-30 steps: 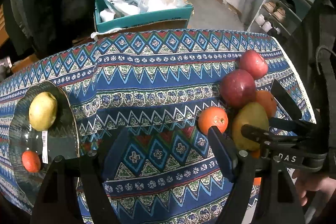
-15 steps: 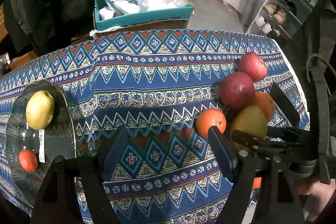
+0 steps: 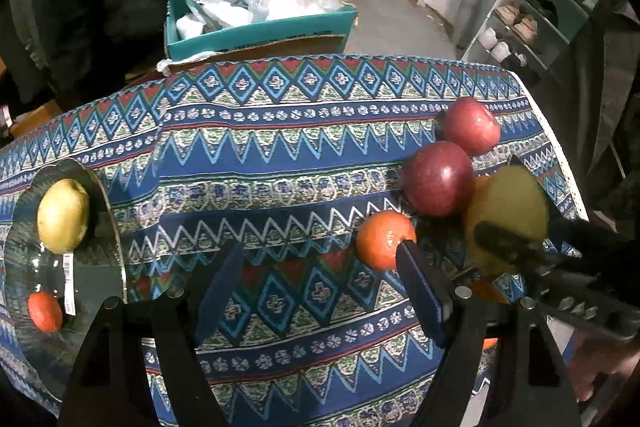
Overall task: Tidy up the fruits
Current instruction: 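Grasp a green mango with the right tool while the left tool approaches the oranges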
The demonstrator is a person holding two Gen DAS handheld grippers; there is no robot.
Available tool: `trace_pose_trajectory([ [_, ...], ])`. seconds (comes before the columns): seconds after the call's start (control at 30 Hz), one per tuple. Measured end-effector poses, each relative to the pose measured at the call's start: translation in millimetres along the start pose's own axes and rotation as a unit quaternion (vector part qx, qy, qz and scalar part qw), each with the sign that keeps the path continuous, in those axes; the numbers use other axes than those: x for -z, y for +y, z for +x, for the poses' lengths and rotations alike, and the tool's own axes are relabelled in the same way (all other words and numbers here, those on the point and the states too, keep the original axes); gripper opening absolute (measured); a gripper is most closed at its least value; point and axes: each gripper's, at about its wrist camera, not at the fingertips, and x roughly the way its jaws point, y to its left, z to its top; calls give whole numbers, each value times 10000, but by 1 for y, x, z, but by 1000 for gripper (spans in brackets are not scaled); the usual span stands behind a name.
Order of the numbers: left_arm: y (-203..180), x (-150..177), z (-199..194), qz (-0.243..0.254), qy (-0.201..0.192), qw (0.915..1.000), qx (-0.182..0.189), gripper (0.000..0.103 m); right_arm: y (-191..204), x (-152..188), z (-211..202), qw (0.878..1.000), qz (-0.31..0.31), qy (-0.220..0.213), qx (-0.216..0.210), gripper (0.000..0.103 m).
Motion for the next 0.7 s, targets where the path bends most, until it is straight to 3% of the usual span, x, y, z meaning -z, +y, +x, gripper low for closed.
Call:
trace_pose_trajectory([
  [0.23, -16, -2, 12, 69, 86, 9999, 128, 80, -26, -1, -24, 9990, 199, -312, 251, 68],
  [0.7, -36, -1, 53, -52, 498, 9983, 300, 80, -69, 12, -28, 9972, 542, -317, 402, 68],
])
